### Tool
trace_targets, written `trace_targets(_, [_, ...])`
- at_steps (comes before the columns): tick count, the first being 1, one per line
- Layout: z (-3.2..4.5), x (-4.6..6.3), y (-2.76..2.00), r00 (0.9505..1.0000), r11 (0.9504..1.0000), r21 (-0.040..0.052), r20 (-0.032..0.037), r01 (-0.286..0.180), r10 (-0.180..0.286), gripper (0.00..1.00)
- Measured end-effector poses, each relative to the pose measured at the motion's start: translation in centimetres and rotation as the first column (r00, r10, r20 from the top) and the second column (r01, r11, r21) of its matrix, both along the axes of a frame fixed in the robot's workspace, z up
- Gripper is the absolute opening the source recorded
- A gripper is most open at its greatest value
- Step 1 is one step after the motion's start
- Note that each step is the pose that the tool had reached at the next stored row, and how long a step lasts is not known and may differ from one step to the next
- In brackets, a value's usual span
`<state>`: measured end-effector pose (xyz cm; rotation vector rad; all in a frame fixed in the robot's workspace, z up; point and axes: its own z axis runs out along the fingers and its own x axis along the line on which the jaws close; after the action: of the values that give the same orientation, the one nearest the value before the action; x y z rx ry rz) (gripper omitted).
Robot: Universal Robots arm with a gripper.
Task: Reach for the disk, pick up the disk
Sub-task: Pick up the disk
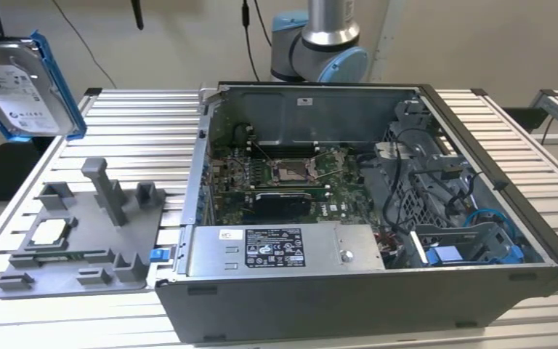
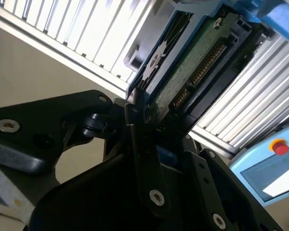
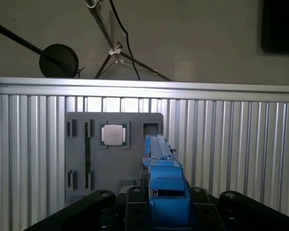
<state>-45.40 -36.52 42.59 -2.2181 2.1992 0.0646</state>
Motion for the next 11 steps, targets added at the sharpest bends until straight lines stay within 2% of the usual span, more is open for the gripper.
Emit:
trace_targets(5, [0.83, 0.0, 0.0, 1.0, 1.0, 0.0, 0.0, 0.0, 0.0, 0.0])
trace_targets(11, [2.22, -0.1, 0.0, 1.0, 1.0, 0.0006, 0.0002, 0.0, 0.0, 0.0])
